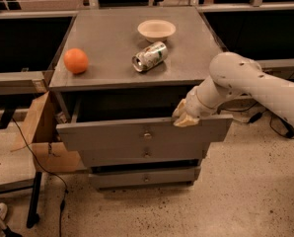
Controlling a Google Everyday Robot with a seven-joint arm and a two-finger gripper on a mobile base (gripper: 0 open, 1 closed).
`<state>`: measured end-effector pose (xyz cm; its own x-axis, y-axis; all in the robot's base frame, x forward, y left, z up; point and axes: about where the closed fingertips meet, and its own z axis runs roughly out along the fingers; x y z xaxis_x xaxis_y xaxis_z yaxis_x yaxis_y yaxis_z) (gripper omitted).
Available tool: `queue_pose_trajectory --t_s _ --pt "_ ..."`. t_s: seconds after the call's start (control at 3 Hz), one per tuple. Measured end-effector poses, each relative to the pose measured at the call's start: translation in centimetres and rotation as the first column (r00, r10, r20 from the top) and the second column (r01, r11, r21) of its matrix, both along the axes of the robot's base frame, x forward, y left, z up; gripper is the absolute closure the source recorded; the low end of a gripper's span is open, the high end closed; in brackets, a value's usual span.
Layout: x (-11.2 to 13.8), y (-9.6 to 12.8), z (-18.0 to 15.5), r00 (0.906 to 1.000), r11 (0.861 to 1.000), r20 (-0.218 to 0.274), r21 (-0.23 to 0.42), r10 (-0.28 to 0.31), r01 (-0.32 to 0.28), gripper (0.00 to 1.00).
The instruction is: Open top drawer
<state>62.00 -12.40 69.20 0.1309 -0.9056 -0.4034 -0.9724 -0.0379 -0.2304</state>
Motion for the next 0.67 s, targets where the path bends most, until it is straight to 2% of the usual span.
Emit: queue_pose_trajectory --t_s 0.33,0.67 --pt "-3.0 0.1 0.2 0.9977 0.997 -0.026 -0.047 0.063 -0.064 0.16" --pt "-4.3 1.0 -0.1 0.9931 0.992 -0.045 -0.060 0.108 -0.111 0.00"
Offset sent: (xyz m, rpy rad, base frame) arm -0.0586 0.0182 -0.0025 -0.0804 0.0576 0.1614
